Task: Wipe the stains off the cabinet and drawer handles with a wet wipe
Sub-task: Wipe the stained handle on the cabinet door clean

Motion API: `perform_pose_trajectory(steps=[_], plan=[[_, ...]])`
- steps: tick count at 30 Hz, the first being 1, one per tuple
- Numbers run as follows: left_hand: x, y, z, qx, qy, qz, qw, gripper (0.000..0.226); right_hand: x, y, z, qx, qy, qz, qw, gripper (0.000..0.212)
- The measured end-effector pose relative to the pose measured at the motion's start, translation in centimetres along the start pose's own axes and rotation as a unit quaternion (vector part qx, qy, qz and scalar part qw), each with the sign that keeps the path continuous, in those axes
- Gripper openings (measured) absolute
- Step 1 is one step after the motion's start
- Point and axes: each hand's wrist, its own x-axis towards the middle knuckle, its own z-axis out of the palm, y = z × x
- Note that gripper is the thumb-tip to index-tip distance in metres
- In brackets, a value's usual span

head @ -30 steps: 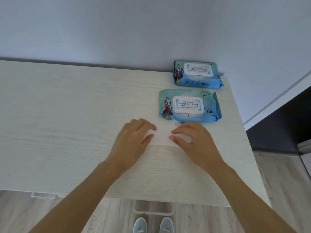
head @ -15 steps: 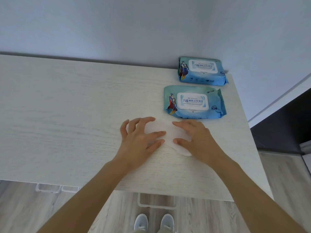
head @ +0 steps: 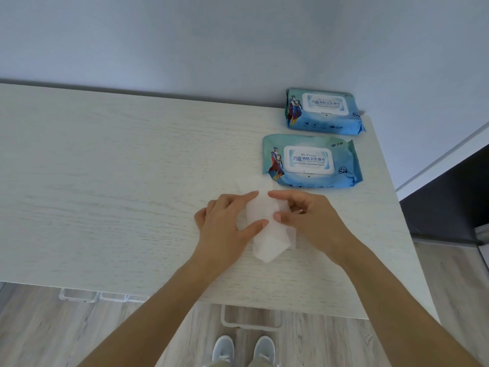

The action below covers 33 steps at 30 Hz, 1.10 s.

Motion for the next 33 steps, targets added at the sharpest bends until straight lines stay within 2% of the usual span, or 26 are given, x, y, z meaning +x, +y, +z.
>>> perform_pose_trajectory(steps=[2, 4, 6, 8, 12, 14, 19, 23, 25, 28, 30, 33], plan=[[0.1, 0.6, -0.3, -0.002, -0.023, -0.019, 1.0, 0.057, -0.4, -0.1, -0.4, 0.083, 0.014, -0.001, 0.996, 0.038], [0.1, 1.3, -0.7, -0.06, -0.046, -0.018, 0.997, 0.054, -0.7, -0.2, -0.6, 0.108, 0.027, 0.001, 0.994, 0.036], [0.0, 1.9, -1.2, -0.135, -0.021, 0.0, 0.991, 0.047, -0.8, -0.5, -0.7, 0.078, 0.042, -0.003, 0.996, 0.035], [0.0, 2.1, -1.6, -0.158, 0.023, 0.018, 0.987, 0.046, -0.8, -0.8, -0.8, 0.02, 0.056, -0.02, 0.998, 0.034], [-0.1, 2.2, -2.3, -0.054, 0.083, 0.108, 0.989, 0.028, -1.3, -2.0, -1.1, -0.097, 0.08, -0.099, 0.987, 0.023], [-0.1, 2.2, -2.9, -0.074, 0.095, 0.124, 0.985, 0.014, -1.7, -2.5, -1.5, -0.091, 0.082, -0.13, 0.984, 0.02], [0.6, 2.4, -3.6, -0.213, 0.004, 0.034, 0.976, 0.02, -1.7, -3.0, -1.4, 0.046, 0.022, -0.083, 0.995, 0.014], [0.9, 1.5, -2.1, -0.181, -0.055, -0.026, 0.982, 0.015, -1.1, -1.3, -0.1, -0.117, 0.0, -0.032, 0.993, 0.02], [0.8, 0.8, -1.8, -0.192, -0.098, -0.032, 0.976, 0.023, -0.9, -0.3, 0.3, -0.148, 0.018, -0.018, 0.989, 0.016], [0.6, 0.0, -1.8, -0.18, -0.084, 0.005, 0.98, 0.037, -0.9, 0.6, 0.5, -0.153, 0.032, -0.03, 0.987, 0.015], [0.3, -0.6, -1.7, -0.15, -0.052, 0.06, 0.985, 0.042, -1.2, 0.7, 0.6, -0.137, 0.017, -0.048, 0.989, 0.024], [-0.1, -1.3, -1.7, -0.123, -0.037, 0.122, 0.984, 0.029, -1.9, 0.5, 0.7, -0.125, -0.014, -0.047, 0.991, 0.035]])
